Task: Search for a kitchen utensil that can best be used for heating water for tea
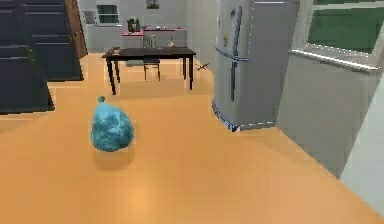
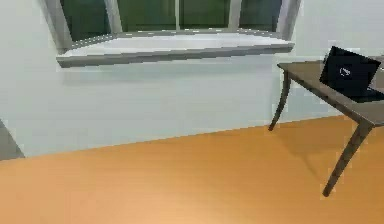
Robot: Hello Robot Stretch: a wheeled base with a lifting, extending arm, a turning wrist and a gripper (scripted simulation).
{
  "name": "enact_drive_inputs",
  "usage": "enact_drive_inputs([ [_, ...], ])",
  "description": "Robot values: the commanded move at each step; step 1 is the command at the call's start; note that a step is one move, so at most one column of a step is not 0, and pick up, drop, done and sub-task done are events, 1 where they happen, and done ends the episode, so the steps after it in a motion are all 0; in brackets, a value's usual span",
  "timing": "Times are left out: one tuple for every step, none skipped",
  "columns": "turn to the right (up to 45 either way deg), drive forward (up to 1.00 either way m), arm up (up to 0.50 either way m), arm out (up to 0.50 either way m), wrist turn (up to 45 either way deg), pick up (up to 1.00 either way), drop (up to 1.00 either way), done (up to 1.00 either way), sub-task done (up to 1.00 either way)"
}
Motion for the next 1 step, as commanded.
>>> enact_drive_inputs([
  [-45.0,0.0,0.0,0.0,0.0,0.0,0.0,0.0,0.0],
])
